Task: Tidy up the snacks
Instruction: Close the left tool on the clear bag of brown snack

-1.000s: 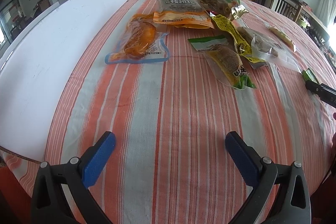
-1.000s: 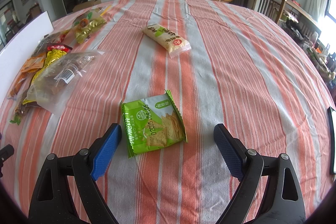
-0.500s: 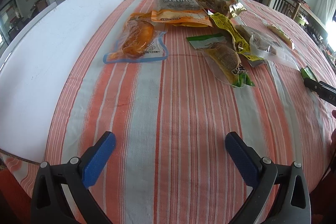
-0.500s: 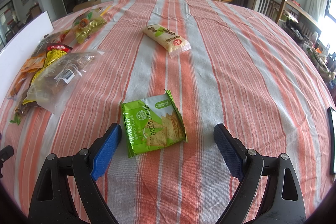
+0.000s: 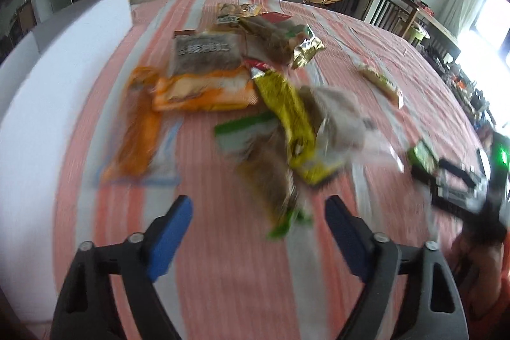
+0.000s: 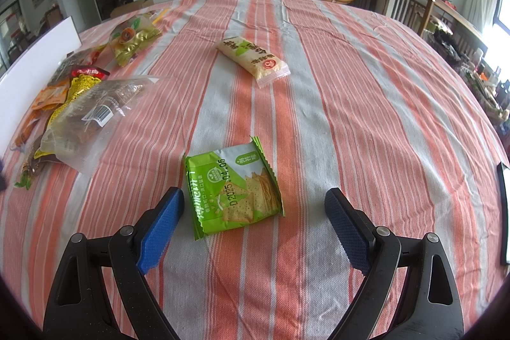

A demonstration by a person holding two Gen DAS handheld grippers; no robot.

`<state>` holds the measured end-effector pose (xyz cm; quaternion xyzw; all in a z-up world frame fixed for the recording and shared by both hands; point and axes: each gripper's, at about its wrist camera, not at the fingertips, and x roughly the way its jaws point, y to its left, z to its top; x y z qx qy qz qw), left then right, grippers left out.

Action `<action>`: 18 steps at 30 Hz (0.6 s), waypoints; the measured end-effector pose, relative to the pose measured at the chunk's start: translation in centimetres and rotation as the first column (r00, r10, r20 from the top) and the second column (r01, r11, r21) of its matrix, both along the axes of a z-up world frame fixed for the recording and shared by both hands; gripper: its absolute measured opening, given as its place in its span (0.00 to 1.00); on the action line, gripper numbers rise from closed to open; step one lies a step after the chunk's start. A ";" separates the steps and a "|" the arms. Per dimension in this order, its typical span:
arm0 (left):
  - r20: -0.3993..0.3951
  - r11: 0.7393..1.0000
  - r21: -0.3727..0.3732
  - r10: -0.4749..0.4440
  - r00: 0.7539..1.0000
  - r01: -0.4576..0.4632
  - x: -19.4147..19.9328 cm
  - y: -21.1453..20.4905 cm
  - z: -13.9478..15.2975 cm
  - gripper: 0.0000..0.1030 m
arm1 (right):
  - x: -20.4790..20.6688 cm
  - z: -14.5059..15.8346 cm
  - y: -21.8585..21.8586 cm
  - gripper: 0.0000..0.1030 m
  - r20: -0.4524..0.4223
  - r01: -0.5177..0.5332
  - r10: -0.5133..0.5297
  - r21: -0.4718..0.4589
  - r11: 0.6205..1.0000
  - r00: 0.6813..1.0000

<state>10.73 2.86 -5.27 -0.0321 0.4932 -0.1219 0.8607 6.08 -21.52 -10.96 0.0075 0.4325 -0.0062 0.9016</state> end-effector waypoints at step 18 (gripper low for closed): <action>-0.015 1.000 0.004 0.030 0.999 -0.030 -3.9 5.0 -0.9 0.45 | 0.3 -0.2 0.3 0.92 -0.005 -0.003 0.003 -0.001 1.000 1.000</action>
